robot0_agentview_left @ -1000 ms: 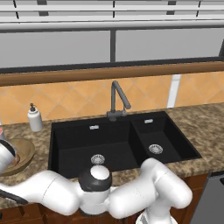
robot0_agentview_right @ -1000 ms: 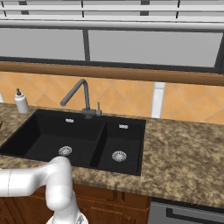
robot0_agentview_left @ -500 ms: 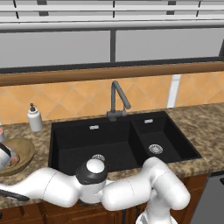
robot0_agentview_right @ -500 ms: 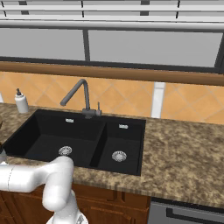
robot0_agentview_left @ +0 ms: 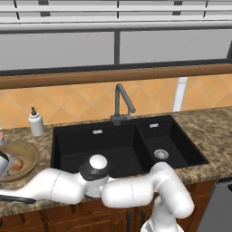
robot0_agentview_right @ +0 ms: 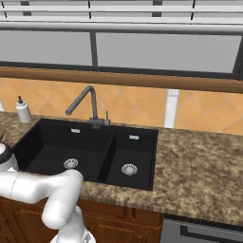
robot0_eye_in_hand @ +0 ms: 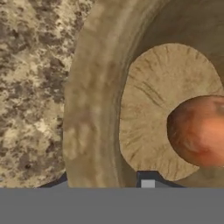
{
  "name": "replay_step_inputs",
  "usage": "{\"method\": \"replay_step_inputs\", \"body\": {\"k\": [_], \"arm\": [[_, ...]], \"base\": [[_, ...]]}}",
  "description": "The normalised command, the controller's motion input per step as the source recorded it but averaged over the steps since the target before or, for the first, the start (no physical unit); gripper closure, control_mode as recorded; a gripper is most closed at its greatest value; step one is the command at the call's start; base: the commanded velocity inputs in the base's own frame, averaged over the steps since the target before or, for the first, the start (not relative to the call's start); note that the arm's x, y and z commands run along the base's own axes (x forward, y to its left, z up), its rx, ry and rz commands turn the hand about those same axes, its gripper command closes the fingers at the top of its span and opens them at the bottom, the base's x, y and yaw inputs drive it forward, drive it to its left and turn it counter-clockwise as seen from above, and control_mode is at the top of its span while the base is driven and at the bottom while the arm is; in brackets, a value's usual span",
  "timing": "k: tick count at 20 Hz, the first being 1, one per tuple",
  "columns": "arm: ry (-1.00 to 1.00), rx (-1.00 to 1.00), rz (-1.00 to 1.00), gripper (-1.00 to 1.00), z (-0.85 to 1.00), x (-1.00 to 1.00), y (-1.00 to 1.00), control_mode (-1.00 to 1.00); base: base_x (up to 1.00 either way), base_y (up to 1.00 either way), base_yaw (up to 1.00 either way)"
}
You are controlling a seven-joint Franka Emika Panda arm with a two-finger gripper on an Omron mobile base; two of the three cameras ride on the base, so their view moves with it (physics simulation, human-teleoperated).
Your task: Pick the onion from the sink and place it in the bowl. Then pick the bowl and place it in the microwave. Then close the microwave door and press the start button.
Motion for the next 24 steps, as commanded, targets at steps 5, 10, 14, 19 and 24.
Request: {"method": "replay_step_inputs", "body": {"k": [5,10,14,19,24], "arm": [[-0.02,0.04,-0.03,1.00,0.42,-0.46,-0.16,-1.00],[-0.06,0.16,-0.10,1.00,0.79,-0.47,-0.56,-1.00],[-0.16,0.10,-0.08,1.00,0.72,-0.21,-0.86,-1.00],[-0.30,0.02,-0.06,1.00,0.48,-0.27,-0.90,-1.00],[-0.29,0.03,-0.02,1.00,0.57,-0.31,-0.95,-1.00]], "base": [[0.00,0.00,0.00],[0.00,0.00,0.00],[0.00,0.00,0.00],[0.00,0.00,0.00],[0.00,0.00,0.00]]}}
